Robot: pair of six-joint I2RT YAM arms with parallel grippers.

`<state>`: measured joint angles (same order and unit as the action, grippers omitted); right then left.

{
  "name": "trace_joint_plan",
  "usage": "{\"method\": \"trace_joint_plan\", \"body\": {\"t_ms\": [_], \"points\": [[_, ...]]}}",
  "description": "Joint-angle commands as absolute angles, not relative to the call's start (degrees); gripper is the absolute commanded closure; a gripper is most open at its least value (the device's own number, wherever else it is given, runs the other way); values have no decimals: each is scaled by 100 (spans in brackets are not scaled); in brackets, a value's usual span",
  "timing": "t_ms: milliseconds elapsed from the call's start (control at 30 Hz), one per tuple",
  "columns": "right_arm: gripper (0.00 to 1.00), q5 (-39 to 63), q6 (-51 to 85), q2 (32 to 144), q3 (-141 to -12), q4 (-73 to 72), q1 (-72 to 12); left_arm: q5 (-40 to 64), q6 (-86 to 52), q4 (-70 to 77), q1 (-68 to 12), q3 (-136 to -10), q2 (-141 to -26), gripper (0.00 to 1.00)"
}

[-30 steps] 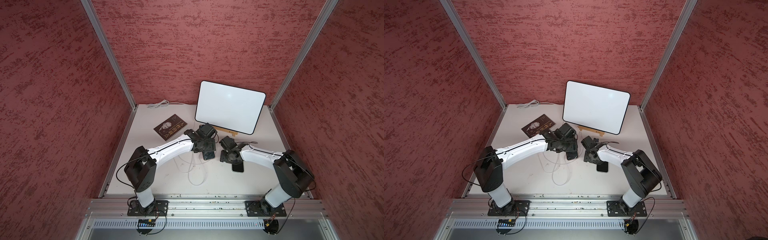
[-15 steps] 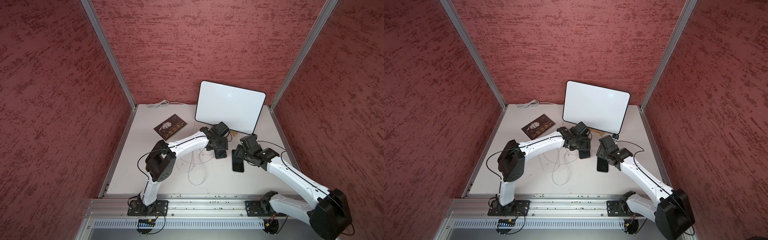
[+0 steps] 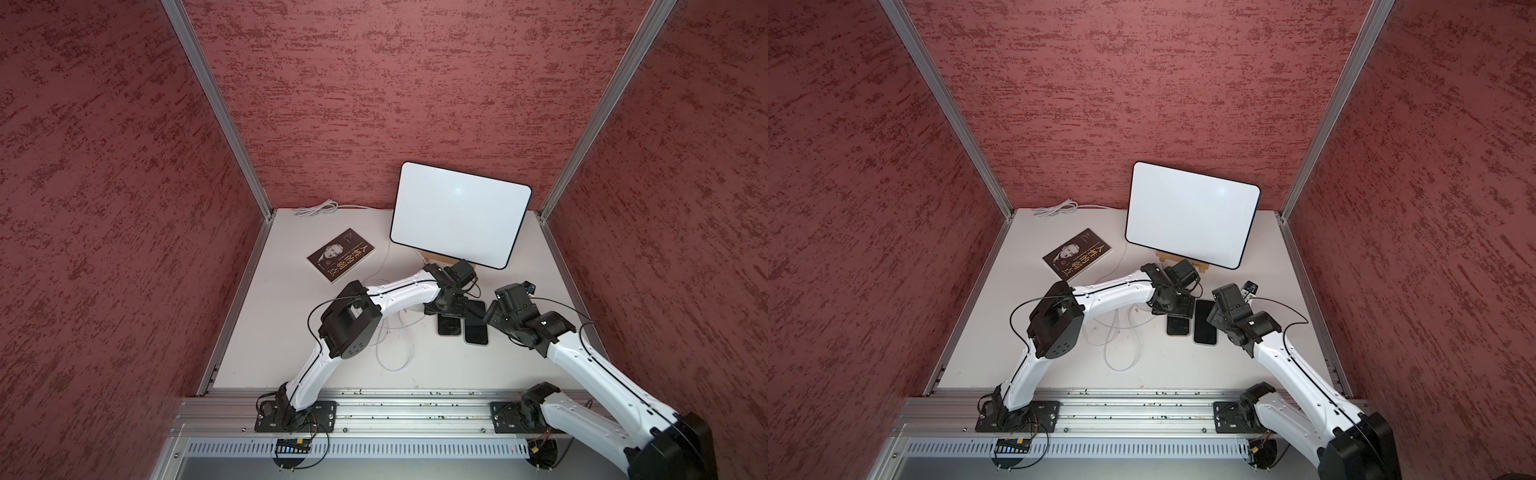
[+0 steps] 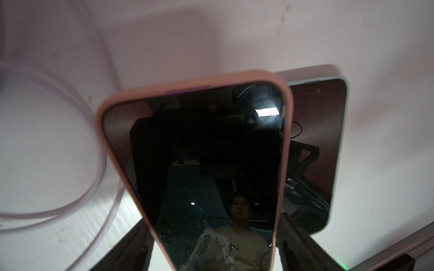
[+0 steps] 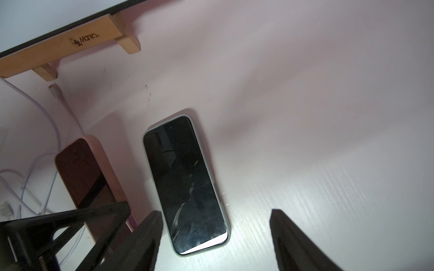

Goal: Unplug the charging cable from the phone
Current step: Place the phone at the center of the board.

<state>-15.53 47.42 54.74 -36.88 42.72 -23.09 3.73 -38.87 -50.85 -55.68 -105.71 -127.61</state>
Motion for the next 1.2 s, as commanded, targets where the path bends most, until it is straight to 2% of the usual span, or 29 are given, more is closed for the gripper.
{"method": "trace_joint_plan", "body": {"t_ms": [0, 500, 633, 800, 900, 1167], "points": [[23, -1635, 4826, 5463, -3567, 4131, -2254, 406, -3749, -5209, -5602, -10715, -12857, 48], [23, -1554, 4884, 5566, -3559, 4023, -2259, 474, -3669, -5290, -5679, -10961, -13197, 44], [23, -1595, 4881, 5512, -3560, 4062, -2258, 534, -3656, -5293, -5684, -11061, -13286, 40], [23, -1615, 4878, 5498, -3601, 4104, -2254, 495, -3632, -5334, -5687, -11117, -13266, 19], [22, -1634, 4864, 5515, -3644, 4104, -2244, 462, -3621, -5354, -5677, -11133, -13254, 1], [22, -1677, 4841, 5507, -3680, 4113, -2248, 285, -3687, -5395, -5656, -11018, -13082, 0]]}}
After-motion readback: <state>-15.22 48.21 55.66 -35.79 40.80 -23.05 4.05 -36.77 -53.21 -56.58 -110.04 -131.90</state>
